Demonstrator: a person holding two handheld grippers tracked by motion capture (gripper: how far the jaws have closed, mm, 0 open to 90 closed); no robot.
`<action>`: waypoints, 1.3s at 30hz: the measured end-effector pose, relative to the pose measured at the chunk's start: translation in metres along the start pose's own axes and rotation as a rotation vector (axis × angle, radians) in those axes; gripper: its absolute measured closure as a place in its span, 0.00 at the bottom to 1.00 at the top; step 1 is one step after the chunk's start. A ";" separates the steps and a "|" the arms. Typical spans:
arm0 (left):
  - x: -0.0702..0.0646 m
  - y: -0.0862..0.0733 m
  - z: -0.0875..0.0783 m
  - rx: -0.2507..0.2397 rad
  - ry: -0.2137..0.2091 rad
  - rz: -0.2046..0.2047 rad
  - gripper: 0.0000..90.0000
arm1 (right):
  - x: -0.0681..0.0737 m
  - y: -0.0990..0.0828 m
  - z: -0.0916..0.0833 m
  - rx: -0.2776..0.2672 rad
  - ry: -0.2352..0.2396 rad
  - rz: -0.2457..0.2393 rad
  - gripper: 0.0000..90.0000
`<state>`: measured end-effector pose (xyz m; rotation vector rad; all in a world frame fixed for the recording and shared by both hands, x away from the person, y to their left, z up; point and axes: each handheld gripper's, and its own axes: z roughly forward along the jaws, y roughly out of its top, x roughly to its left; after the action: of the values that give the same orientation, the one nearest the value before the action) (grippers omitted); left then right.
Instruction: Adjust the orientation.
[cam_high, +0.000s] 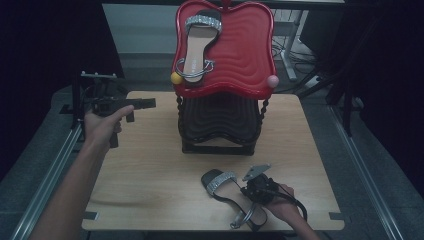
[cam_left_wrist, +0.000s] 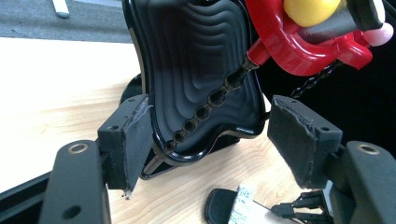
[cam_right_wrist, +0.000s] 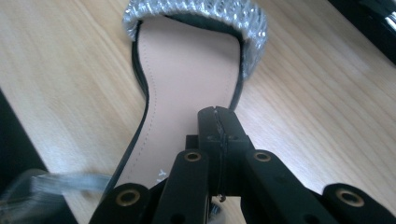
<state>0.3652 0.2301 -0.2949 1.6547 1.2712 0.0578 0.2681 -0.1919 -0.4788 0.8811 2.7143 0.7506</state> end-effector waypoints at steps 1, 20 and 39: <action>0.000 0.000 0.000 0.000 -0.001 -0.004 0.34 | 0.001 0.000 -0.001 -0.003 0.001 -0.002 1.00; 0.003 -0.005 0.000 0.001 -0.006 -0.017 0.34 | 0.034 0.000 0.004 0.089 0.066 -0.115 1.00; -0.001 -0.004 -0.001 -0.004 -0.011 -0.004 0.34 | -0.004 0.029 -0.041 -0.055 0.085 -0.058 0.54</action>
<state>0.3615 0.2300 -0.2972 1.6466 1.2648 0.0488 0.2726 -0.1909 -0.4289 0.7713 2.7649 0.8654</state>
